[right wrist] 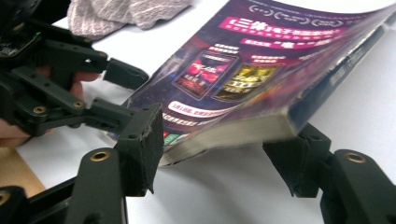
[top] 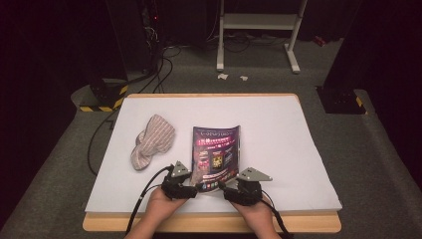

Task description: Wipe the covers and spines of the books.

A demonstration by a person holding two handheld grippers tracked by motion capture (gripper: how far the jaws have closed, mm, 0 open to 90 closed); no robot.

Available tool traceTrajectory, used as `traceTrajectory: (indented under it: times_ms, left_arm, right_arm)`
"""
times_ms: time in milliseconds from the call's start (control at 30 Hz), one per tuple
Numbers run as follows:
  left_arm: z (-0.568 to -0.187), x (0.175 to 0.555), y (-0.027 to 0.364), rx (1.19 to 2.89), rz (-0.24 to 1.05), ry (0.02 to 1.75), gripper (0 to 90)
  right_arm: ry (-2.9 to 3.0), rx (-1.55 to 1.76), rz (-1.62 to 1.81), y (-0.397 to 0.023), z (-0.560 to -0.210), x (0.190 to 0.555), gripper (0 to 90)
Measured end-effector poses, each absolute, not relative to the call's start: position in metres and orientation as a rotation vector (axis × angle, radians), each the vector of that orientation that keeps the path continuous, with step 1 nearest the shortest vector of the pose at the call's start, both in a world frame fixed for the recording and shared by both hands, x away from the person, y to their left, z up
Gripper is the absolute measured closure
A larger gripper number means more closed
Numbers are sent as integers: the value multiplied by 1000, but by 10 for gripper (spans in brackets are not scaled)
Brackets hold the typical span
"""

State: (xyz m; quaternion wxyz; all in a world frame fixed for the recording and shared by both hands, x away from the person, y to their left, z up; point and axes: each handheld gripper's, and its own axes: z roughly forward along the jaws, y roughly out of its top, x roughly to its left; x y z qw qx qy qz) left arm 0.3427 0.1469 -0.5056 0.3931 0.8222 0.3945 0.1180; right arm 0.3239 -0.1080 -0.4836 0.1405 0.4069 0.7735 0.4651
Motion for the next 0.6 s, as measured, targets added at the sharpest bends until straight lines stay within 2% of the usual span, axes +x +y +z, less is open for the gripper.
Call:
traceTrajectory:
  times_ms: [433, 600]
  left_arm:
    - [-506, 339, 136, 2098, 267, 938, 372]
    - [-506, 339, 135, 2104, 268, 940, 372]
  right_arm:
    - [2113, 1322, 1375, -130, -486, 340, 421]
    - [2081, 1340, 1386, -133, -487, 346, 480]
